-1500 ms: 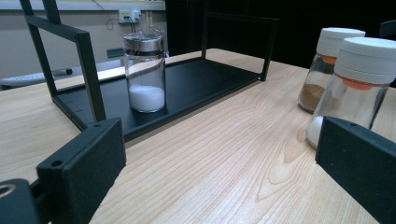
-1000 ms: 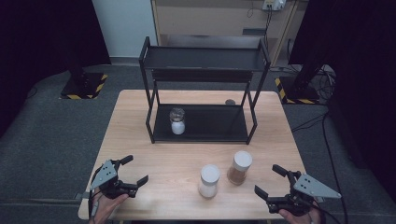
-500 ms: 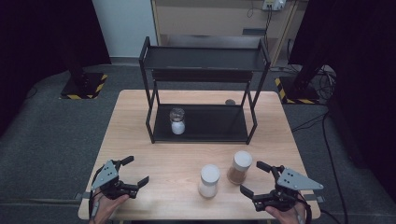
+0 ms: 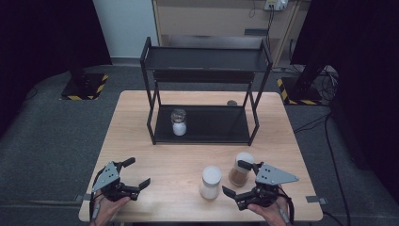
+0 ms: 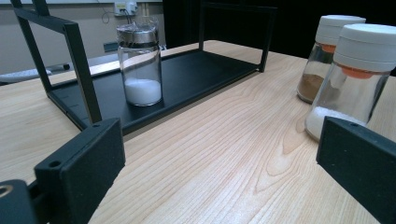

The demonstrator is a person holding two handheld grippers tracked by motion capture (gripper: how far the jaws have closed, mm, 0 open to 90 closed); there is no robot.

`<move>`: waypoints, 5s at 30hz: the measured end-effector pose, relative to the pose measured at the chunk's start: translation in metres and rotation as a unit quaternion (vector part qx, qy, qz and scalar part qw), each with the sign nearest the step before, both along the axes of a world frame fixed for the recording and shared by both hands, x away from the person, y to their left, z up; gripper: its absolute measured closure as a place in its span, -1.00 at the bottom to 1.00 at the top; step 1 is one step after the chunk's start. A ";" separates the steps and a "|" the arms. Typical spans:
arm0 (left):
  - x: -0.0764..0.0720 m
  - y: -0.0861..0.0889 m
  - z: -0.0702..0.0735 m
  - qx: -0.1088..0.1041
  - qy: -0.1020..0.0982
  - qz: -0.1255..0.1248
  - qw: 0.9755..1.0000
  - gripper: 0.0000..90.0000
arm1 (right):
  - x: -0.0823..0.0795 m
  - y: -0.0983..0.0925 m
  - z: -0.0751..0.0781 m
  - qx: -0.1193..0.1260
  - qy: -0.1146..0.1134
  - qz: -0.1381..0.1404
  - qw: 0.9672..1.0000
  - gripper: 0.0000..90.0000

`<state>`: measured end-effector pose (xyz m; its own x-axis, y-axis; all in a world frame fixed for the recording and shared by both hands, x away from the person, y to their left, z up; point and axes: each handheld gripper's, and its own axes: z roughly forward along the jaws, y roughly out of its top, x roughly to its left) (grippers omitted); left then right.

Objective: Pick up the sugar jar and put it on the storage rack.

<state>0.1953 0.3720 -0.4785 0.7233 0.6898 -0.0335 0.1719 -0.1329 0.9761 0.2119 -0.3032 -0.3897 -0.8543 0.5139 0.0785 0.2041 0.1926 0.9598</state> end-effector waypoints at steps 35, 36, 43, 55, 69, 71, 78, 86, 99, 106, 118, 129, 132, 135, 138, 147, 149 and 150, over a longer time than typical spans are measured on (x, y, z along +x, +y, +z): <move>0.000 0.000 -0.001 -0.003 0.000 0.000 1.000 -1.00 | 0.026 0.055 -0.024 -0.052 0.026 0.016 0.998 -0.74; 0.000 0.000 -0.001 -0.002 0.000 0.000 1.000 -1.00 | 0.026 0.056 -0.025 -0.053 0.025 0.015 0.998 -0.73; 0.000 0.000 -0.001 -0.003 0.000 -0.001 1.000 -1.00 | 0.024 0.059 -0.030 -0.059 0.019 0.009 0.998 -0.53; 0.001 0.000 -0.001 -0.005 0.001 -0.001 1.000 -1.00 | 0.023 0.060 -0.029 -0.070 0.009 0.009 0.997 -0.24; 0.001 0.001 -0.001 -0.005 0.001 -0.002 1.000 -1.00 | 0.023 0.065 -0.019 -0.084 0.012 0.010 0.996 -0.24; 0.000 0.001 -0.001 -0.005 0.000 -0.001 1.000 -1.00 | 0.024 0.066 -0.016 -0.084 0.012 0.010 0.996 -0.24; 0.001 0.001 -0.001 -0.005 0.001 -0.002 1.000 -1.00 | 0.029 0.071 -0.003 -0.080 0.013 0.009 0.997 -0.24; 0.001 0.001 -0.001 -0.006 0.002 -0.002 1.000 -1.00 | 0.038 0.082 0.018 -0.082 0.017 0.009 0.996 -0.24; 0.001 0.001 -0.001 -0.007 0.003 -0.003 1.000 -1.00 | 0.057 0.098 0.047 -0.072 0.020 -0.009 0.997 -0.24; 0.001 0.002 -0.001 -0.007 0.003 -0.004 1.000 -1.00 | 0.069 0.103 0.068 -0.077 0.010 -0.013 0.997 -0.24; 0.002 0.002 -0.002 -0.008 0.004 -0.004 1.000 -1.00 | 0.095 0.114 0.087 -0.079 0.012 -0.044 0.996 -0.24; 0.002 0.002 -0.002 -0.008 0.003 -0.005 1.000 -1.00 | 0.116 0.134 0.097 -0.085 0.012 -0.093 0.992 -0.24; 0.002 0.002 -0.002 -0.009 0.004 -0.006 1.000 -1.00 | 0.122 0.139 0.098 -0.090 0.011 -0.105 0.990 -0.24; 0.002 0.002 -0.002 -0.009 0.003 -0.006 1.000 -1.00 | 0.127 0.144 0.098 -0.091 0.014 -0.118 0.989 -0.24; 0.002 0.002 -0.002 -0.009 0.003 -0.006 1.000 -1.00 | 0.133 0.150 0.097 -0.092 0.017 -0.134 0.987 -0.24; 0.002 0.003 -0.002 -0.011 0.003 -0.006 1.000 -1.00 | 0.144 0.167 0.090 -0.087 0.023 -0.191 0.978 -0.24; 0.002 0.003 -0.002 -0.010 0.002 -0.006 1.000 -1.00 | 0.145 0.170 0.088 -0.085 0.024 -0.202 0.975 -0.24; 0.002 0.003 -0.002 -0.010 0.001 -0.006 1.000 -1.00 | 0.146 0.172 0.087 -0.084 0.025 -0.208 0.974 -0.24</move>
